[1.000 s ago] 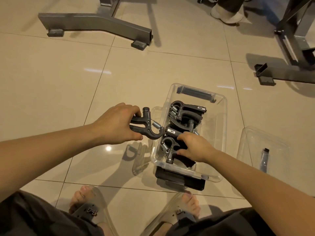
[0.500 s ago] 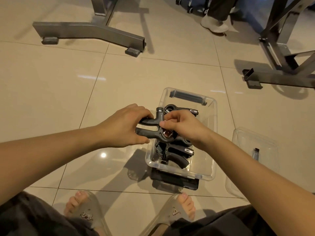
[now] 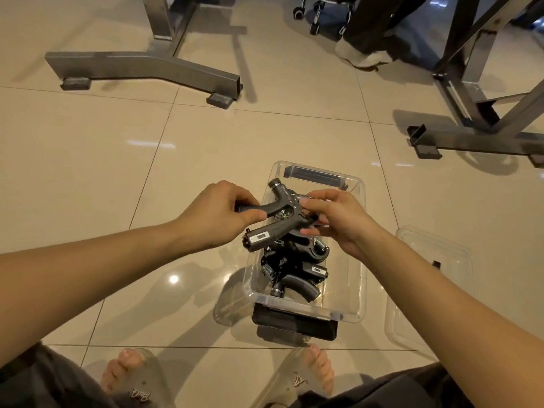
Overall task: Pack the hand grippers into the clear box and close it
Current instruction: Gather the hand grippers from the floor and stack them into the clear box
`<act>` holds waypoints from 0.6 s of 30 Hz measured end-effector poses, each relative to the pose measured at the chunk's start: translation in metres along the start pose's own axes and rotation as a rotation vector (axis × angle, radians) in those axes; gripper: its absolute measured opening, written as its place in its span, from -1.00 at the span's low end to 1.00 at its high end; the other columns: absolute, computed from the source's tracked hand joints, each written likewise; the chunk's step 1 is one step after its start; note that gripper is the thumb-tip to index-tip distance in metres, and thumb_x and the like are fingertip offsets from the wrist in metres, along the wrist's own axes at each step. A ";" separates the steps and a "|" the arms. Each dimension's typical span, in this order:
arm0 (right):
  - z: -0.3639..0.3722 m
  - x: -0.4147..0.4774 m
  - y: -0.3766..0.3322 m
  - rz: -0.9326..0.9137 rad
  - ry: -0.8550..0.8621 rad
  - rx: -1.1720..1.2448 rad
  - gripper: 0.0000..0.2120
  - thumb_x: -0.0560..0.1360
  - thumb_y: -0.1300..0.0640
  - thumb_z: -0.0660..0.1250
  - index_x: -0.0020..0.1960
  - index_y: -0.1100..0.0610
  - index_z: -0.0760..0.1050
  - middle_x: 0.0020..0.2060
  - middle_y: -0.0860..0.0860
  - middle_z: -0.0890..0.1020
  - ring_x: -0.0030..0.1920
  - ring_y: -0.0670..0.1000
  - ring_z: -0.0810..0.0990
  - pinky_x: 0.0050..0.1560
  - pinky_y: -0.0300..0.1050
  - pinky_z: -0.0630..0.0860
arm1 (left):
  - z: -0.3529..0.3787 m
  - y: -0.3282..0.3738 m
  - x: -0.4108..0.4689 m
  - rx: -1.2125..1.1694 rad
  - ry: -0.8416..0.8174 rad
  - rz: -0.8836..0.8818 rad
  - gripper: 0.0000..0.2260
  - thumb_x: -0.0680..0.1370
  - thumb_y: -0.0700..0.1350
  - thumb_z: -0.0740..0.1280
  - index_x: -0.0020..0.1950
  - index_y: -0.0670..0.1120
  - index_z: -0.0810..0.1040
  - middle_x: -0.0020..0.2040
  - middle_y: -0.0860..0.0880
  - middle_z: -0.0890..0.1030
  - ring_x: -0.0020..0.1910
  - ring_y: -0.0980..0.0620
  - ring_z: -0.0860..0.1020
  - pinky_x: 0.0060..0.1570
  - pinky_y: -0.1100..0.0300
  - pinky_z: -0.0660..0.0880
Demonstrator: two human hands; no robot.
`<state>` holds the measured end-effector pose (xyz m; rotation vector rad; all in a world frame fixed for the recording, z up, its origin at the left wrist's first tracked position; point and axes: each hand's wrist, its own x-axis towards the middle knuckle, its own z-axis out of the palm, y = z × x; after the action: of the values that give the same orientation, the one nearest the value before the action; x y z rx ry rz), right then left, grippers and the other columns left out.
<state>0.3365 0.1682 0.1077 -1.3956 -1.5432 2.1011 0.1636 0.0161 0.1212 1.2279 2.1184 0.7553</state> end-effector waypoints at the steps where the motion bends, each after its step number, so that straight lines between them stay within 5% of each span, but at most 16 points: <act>1: -0.001 0.001 0.003 0.061 -0.003 0.094 -0.72 0.52 0.26 0.44 0.20 0.30 0.51 -0.17 0.21 0.70 -0.17 0.16 0.73 -0.31 -0.02 0.70 | 0.004 0.002 -0.001 -0.026 0.051 -0.031 -0.86 0.52 0.03 0.47 -0.04 -0.02 0.73 -0.25 0.04 0.67 -0.21 0.02 0.62 -0.10 0.02 0.57; 4: -0.002 0.003 0.009 0.130 -0.035 0.230 -0.74 0.58 0.32 0.34 0.25 0.35 0.46 -0.14 0.27 0.72 -0.23 0.14 0.74 -0.27 -0.04 0.70 | 0.010 0.004 -0.002 -0.141 0.082 -0.079 -0.88 0.48 0.03 0.51 -0.13 0.00 0.72 -0.32 0.03 0.67 -0.26 -0.01 0.65 -0.12 -0.03 0.63; 8: -0.012 0.008 0.002 0.031 0.001 0.183 -0.79 0.60 0.33 0.30 0.21 0.34 0.51 -0.19 0.20 0.70 -0.30 0.09 0.70 -0.28 -0.08 0.69 | 0.012 0.010 -0.008 -0.292 -0.198 -0.093 -0.84 0.51 -0.02 0.50 -0.09 -0.11 0.71 -0.26 -0.07 0.70 -0.27 0.01 0.67 -0.18 0.05 0.62; 13: -0.016 0.010 0.002 -0.075 -0.092 -0.084 -0.80 0.62 0.28 0.26 0.18 0.20 0.62 -0.18 0.08 0.65 -0.33 -0.04 0.58 -0.33 -0.14 0.57 | 0.011 0.002 0.000 -0.080 0.057 -0.120 -0.64 0.45 0.27 0.44 0.02 0.03 0.54 -0.15 0.04 0.64 -0.18 0.02 0.65 -0.18 -0.03 0.62; 15: -0.012 0.011 0.004 -0.092 -0.139 -0.130 -0.78 0.62 0.25 0.27 0.19 0.15 0.64 -0.14 0.05 0.68 -0.29 -0.07 0.60 -0.24 -0.10 0.56 | 0.011 0.004 0.001 -0.225 -0.107 -0.182 -0.66 0.50 0.16 0.46 0.16 0.02 0.56 -0.08 0.01 0.67 -0.13 0.01 0.67 -0.16 0.01 0.65; 18: -0.003 0.011 0.009 -0.132 -0.100 -0.181 -0.81 0.61 0.22 0.32 0.18 0.14 0.64 -0.11 0.03 0.69 -0.23 -0.07 0.63 -0.22 -0.14 0.59 | 0.016 0.006 -0.001 -0.289 -0.287 -0.225 -0.85 0.55 -0.06 0.45 0.04 -0.10 0.70 -0.14 -0.08 0.72 -0.18 0.02 0.67 -0.21 0.13 0.59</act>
<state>0.3356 0.1731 0.0943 -1.2198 -1.8512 2.0239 0.1791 0.0210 0.1146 0.8697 1.8017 0.7081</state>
